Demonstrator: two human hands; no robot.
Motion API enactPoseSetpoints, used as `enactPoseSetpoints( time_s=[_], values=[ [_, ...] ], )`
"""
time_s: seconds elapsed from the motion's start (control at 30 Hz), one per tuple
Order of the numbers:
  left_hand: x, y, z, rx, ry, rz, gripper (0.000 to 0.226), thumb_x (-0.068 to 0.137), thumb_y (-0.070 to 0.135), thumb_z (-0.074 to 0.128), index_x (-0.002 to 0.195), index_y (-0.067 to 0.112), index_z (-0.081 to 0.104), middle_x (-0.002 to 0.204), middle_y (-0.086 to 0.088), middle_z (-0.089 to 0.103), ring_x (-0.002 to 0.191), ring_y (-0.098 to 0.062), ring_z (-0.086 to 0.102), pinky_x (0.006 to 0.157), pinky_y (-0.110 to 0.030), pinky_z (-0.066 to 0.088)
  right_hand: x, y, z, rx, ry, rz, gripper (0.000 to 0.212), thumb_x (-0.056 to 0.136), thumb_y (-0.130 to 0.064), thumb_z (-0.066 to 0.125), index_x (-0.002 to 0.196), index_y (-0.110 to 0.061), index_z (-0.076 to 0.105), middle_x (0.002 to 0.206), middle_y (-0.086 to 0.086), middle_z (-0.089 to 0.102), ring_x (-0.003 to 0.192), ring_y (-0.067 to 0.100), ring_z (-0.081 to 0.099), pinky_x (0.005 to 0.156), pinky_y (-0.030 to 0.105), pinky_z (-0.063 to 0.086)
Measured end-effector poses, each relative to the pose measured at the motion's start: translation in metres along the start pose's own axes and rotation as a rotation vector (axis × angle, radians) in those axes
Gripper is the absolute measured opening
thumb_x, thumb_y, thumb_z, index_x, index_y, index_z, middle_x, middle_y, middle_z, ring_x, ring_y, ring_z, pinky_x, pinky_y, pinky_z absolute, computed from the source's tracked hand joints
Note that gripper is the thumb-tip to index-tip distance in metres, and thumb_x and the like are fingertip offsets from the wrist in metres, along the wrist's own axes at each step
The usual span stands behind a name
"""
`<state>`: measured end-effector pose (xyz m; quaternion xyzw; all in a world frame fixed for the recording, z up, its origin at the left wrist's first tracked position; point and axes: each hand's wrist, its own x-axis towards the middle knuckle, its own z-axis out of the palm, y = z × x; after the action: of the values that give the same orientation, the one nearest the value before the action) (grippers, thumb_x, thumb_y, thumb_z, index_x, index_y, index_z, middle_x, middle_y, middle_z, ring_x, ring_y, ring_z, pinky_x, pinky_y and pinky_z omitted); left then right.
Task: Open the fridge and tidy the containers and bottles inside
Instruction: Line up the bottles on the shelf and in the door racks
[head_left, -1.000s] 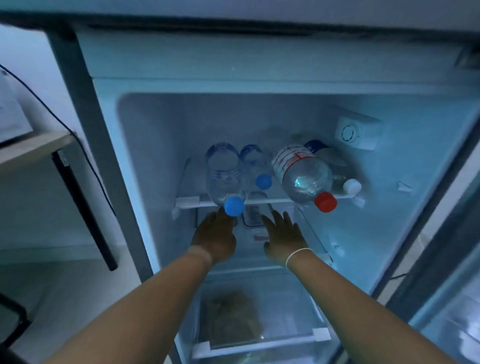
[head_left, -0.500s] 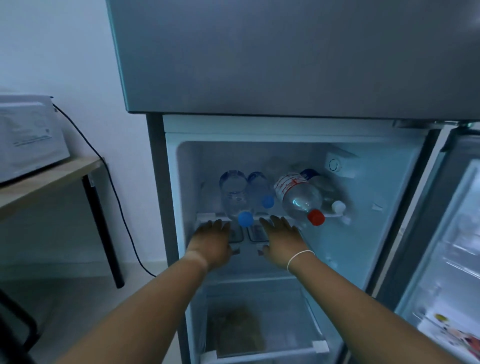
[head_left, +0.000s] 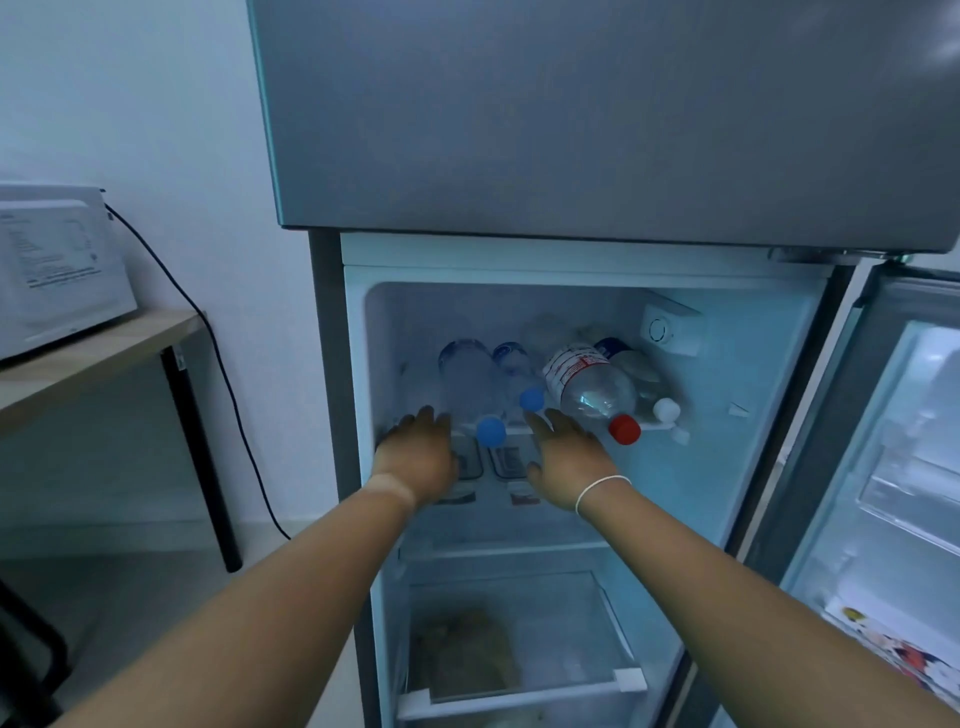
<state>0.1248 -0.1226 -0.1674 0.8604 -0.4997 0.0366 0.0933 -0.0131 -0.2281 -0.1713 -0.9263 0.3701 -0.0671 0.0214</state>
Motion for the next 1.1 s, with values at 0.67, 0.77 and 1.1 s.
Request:
enactPoseSetpoints(
  time_s=[0.67, 0.77, 1.1],
  values=[
    [0.077, 0.033, -0.019, -0.06, 0.017, 0.138, 0.055, 0.092, 0.043, 0.038, 0.146, 0.032, 0.032, 0.154, 0.0, 0.032, 0.143, -0.027, 0.026, 0.11, -0.045, 0.035, 0.056, 0.001, 0.007, 0.377, 0.153, 0.015, 0.065, 0.096, -0.01, 0.042, 0.152, -0.015, 0.01, 0.16, 0.009, 0.008, 0.147, 0.026, 0.017, 0.115, 0.032, 0.026],
    [0.075, 0.022, -0.022, -0.151, 0.046, 0.071, 0.064, 0.086, 0.049, 0.051, 0.143, 0.023, 0.037, 0.152, -0.003, 0.033, 0.141, -0.029, 0.03, 0.109, -0.043, 0.037, 0.066, 0.001, 0.011, 0.379, 0.157, 0.036, 0.067, 0.095, -0.011, 0.045, 0.152, -0.015, 0.011, 0.16, 0.011, 0.005, 0.148, 0.028, 0.012, 0.114, 0.035, 0.027],
    [0.071, -0.009, -0.022, -0.295, 0.003, -0.077, 0.088, 0.078, 0.048, 0.065, 0.149, 0.028, 0.017, 0.152, -0.011, 0.024, 0.133, -0.036, 0.04, 0.105, -0.04, 0.042, 0.093, -0.011, 0.018, 0.354, 0.163, 0.146, 0.069, 0.094, -0.023, 0.05, 0.151, -0.019, 0.013, 0.158, 0.017, 0.005, 0.142, 0.04, 0.02, 0.112, 0.04, 0.03]
  ],
)
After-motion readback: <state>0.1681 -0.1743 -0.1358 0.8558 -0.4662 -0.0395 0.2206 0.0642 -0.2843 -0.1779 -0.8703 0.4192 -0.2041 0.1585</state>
